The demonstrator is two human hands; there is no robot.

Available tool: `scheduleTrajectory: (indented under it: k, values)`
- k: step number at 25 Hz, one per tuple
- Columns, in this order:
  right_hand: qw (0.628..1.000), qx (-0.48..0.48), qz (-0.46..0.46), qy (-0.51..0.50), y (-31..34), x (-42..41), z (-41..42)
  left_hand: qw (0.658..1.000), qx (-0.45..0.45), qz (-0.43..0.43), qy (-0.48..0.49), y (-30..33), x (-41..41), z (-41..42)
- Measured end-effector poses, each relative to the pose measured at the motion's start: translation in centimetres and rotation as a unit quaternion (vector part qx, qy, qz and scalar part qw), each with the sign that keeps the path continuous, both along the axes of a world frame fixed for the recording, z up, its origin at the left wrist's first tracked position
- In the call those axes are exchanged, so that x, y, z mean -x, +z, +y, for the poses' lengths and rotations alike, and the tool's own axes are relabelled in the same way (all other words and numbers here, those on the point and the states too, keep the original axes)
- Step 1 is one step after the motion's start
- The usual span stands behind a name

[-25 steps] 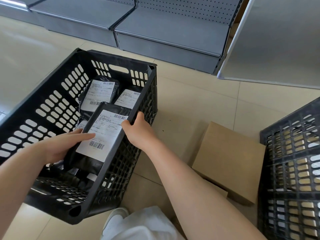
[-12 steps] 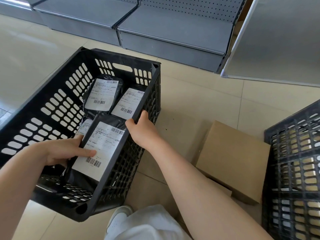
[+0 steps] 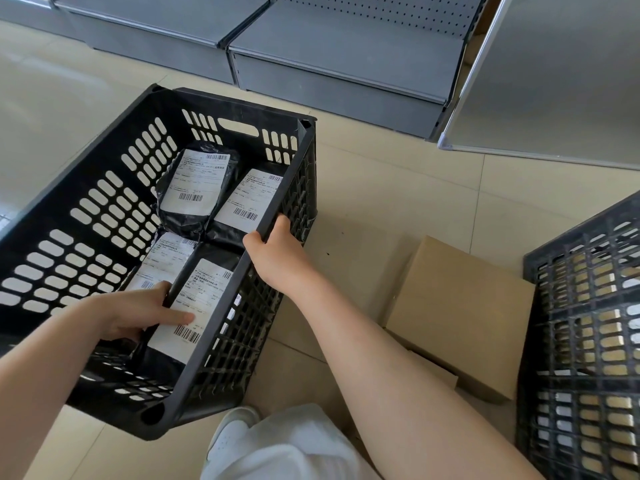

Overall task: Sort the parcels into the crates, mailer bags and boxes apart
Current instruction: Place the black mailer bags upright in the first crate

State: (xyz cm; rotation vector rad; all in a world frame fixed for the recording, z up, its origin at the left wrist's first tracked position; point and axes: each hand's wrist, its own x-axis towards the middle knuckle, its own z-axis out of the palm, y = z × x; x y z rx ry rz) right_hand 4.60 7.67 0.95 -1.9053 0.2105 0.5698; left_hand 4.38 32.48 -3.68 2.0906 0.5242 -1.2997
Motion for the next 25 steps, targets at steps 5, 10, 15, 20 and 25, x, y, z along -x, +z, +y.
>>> scheduleTrajectory:
  k: [5,10,15,20,25]
  values:
    - [1.000,0.002,-0.002,0.000,0.1,0.1,0.0,0.993,-0.068,-0.036,-0.095,-0.2,-0.4,-1.0]
    - [1.000,-0.006,-0.004,-0.002,0.1,0.5,-0.2,0.988,-0.095,-0.045,-0.113,0.3,-0.8,-1.8]
    - [0.998,-0.045,0.007,-0.040,-0.6,1.3,-1.5,0.979,-0.107,-0.163,-0.058,1.9,-1.3,-4.5]
    - [0.993,-0.029,0.025,-0.113,-2.3,2.5,-6.8,0.916,-0.029,-0.397,0.055,7.0,-2.1,-9.7]
    - [0.983,0.025,0.016,-0.181,-4.5,2.9,-14.2,0.848,-0.057,-0.525,-0.042,9.5,-2.7,-17.5]
